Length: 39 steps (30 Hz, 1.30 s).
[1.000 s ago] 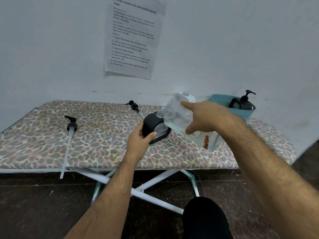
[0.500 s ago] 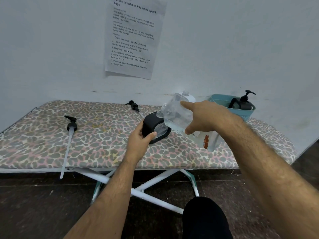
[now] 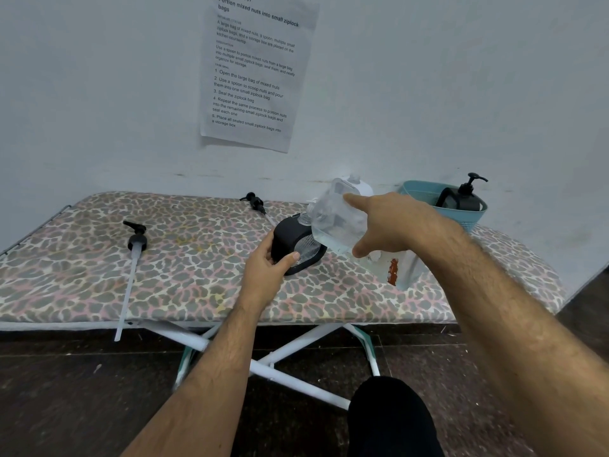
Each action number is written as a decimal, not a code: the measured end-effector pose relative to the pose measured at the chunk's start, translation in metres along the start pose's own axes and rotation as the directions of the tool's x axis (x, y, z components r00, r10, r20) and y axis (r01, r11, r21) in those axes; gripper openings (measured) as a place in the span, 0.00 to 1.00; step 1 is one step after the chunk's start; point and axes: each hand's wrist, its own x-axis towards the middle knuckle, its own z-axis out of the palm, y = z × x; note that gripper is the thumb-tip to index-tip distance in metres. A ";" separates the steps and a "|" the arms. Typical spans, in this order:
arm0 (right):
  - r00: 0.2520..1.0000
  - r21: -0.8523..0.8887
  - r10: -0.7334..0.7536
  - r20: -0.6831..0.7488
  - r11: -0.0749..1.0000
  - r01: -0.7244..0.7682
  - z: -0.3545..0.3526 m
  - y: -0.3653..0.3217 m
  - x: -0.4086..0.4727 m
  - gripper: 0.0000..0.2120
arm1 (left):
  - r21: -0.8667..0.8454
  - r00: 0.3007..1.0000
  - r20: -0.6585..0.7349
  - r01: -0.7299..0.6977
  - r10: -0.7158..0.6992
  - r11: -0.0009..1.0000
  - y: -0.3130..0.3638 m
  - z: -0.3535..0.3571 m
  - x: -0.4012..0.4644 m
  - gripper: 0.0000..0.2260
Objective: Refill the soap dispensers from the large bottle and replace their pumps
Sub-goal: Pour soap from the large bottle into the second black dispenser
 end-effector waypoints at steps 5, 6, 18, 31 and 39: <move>1.000 -0.013 0.009 -0.002 1.000 -0.009 -0.001 -0.002 -0.001 0.46 | -0.001 1.000 -0.013 0.006 -0.006 1.000 0.003 0.001 -0.001 0.24; 1.000 -0.017 0.009 0.001 1.000 -0.009 -0.002 -0.002 -0.001 0.46 | 0.000 1.000 -0.014 0.006 -0.006 1.000 0.003 0.001 -0.001 0.24; 1.000 -0.029 0.013 0.014 1.000 -0.012 -0.003 -0.003 0.000 0.47 | 0.006 1.000 -0.012 0.008 -0.008 1.000 0.003 0.001 -0.001 0.25; 0.999 -0.021 0.012 0.030 1.000 -0.011 -0.006 -0.005 -0.002 0.46 | 0.018 1.000 -0.003 0.000 0.000 1.000 -0.003 -0.001 0.002 0.25; 0.999 -0.019 0.008 0.035 1.000 -0.007 -0.007 -0.006 -0.003 0.46 | 0.048 1.000 -0.003 0.004 -0.004 0.999 -0.004 -0.001 0.002 0.26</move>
